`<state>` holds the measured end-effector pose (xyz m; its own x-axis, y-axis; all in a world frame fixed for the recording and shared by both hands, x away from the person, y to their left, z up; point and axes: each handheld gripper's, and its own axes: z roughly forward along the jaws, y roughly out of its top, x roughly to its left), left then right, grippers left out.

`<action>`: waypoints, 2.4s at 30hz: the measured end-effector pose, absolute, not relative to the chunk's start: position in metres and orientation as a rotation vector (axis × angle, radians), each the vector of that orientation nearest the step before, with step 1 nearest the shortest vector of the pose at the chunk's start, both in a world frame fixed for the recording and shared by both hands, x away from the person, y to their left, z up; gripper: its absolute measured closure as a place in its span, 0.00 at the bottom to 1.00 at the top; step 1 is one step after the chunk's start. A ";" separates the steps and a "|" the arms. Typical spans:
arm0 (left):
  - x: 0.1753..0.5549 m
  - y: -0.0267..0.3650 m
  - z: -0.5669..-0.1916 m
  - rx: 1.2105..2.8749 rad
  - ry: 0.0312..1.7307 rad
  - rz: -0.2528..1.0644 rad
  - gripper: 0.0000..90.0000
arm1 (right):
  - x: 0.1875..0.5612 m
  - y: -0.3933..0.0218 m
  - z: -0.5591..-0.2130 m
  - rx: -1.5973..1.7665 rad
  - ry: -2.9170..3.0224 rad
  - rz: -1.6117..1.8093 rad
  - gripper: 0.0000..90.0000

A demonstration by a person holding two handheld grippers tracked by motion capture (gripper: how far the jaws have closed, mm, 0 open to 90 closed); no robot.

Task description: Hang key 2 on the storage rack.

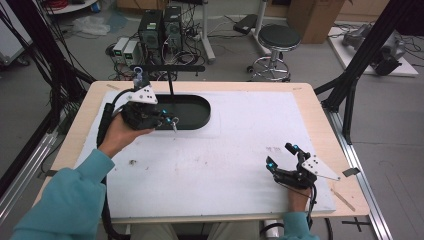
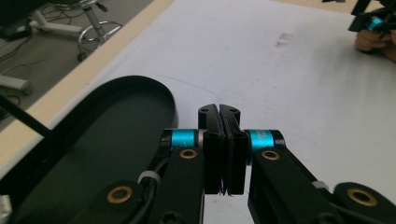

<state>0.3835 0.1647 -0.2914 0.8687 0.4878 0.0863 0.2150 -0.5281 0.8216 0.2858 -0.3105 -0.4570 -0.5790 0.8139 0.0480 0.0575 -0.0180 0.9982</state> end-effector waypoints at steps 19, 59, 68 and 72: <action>0.424 0.187 -0.264 2.076 0.604 0.474 0.98 | 0.286 -0.311 -0.457 0.913 1.675 1.655 0.12; 0.467 0.208 -0.240 2.041 0.699 0.529 0.98 | 0.286 -0.311 -0.457 0.917 1.679 1.654 0.12; 0.474 0.211 -0.240 2.043 0.722 0.537 0.98 | 0.287 -0.311 -0.457 0.915 1.676 1.654 0.12; 0.478 0.211 -0.237 2.033 0.724 0.536 0.98 | 0.287 -0.311 -0.457 0.914 1.677 1.653 0.12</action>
